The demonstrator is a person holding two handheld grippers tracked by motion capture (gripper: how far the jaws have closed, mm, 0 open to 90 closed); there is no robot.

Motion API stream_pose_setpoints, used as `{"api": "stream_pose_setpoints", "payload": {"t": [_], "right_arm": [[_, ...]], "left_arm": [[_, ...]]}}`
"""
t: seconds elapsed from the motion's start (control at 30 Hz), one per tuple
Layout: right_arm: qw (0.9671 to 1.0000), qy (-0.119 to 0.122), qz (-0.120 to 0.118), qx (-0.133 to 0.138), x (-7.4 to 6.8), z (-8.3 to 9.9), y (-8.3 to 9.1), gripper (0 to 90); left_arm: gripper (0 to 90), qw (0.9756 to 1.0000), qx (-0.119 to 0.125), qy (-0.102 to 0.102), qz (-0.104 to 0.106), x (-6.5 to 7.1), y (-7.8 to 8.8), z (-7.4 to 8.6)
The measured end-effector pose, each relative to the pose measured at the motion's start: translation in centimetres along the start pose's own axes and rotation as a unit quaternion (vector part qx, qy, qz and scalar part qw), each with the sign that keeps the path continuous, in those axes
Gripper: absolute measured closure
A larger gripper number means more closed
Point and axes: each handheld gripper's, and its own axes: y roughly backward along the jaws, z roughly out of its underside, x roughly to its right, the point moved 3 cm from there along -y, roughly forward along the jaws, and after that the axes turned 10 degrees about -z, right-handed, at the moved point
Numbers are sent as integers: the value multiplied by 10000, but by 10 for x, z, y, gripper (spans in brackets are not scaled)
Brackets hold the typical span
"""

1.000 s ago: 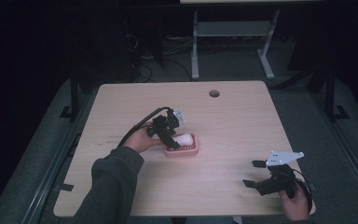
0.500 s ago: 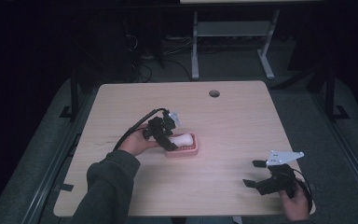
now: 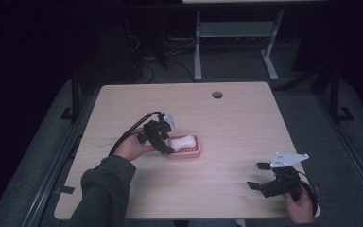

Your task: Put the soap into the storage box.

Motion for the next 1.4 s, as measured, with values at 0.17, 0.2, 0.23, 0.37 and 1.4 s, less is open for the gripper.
{"api": "stream_pose_setpoints", "payload": {"t": [0.17, 0.2, 0.23, 0.37, 1.4], "right_arm": [[10000, -10, 6, 9, 0, 1, 1, 141], [10000, -16, 7, 8, 0, 0, 1, 142], [10000, -10, 8, 5, 0, 1, 1, 142], [10000, -21, 16, -4, 0, 1, 0, 141], [9999, -57, 94, -47, 1, 1, 0, 141]], "left_arm": [[335, 10000, 26, -2, -3, 2, 3, 3], [335, 10000, 48, 7, 5, 2, 3, 4], [335, 10000, 55, 29, 7, 3, 3, 5], [331, 10000, 66, 22, 16, 5, 3, 7], [311, 9998, 168, 100, 6, 24, 10, 38]]}}
